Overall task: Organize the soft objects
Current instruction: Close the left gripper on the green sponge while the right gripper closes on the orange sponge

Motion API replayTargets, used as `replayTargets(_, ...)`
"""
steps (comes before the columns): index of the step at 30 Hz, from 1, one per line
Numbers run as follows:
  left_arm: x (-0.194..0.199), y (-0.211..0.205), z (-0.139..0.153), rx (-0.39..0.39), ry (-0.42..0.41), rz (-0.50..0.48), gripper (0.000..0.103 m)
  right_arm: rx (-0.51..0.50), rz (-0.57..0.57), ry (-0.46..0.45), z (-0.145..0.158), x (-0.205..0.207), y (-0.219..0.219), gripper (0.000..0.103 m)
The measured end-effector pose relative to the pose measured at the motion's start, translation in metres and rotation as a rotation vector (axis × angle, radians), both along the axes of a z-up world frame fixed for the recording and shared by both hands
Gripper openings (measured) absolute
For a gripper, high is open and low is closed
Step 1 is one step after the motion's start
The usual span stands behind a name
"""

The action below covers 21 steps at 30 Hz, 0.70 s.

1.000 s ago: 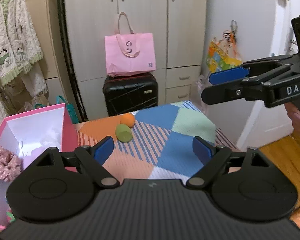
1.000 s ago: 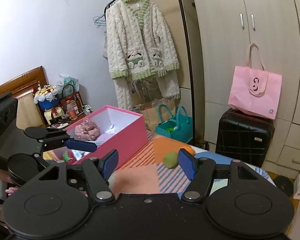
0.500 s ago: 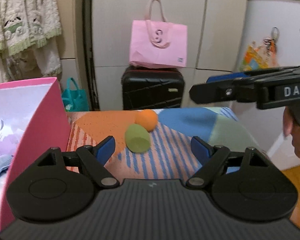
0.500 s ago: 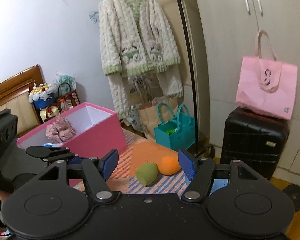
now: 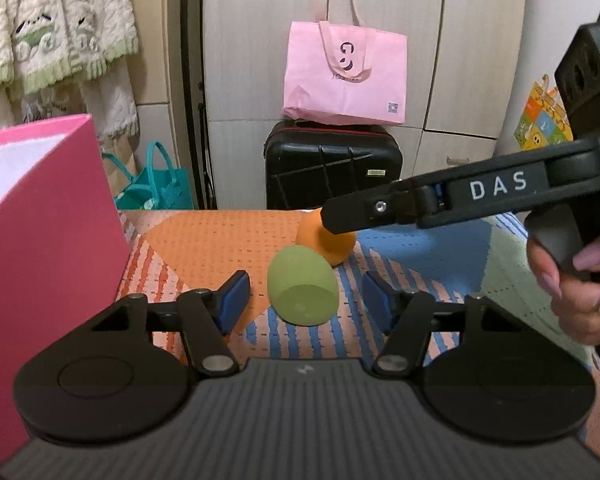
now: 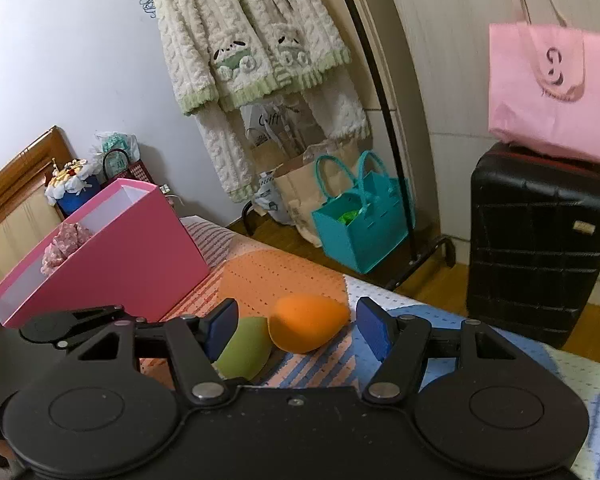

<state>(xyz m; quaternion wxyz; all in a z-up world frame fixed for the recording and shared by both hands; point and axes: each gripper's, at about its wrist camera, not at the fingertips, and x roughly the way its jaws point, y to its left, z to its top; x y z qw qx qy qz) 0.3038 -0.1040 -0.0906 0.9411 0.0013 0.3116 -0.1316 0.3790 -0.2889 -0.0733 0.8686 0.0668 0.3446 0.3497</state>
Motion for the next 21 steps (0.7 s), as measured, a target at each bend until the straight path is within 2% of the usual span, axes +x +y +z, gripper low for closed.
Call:
replayTargets(7,0.009,-0.003,-0.007,0.004,0.037,-0.001,0.053,-0.017,0.0,0.035,-0.016,0.011,0.009,0.071)
replayTargets(11,0.012,-0.003,-0.011,0.004,0.043,0.013,0.039,0.01,-0.013,0.05,-0.023,0.015,0.009,0.071)
replayTargets(17,0.012,0.0,-0.011,-0.024,0.043,0.016,0.037,0.04,-0.013,0.049,-0.027,0.016,0.008,0.056)
replayTargets(21,0.012,0.001,-0.011,-0.037,0.045,0.018,0.036,0.045,-0.014,0.044,-0.028,0.017,0.006,0.052)
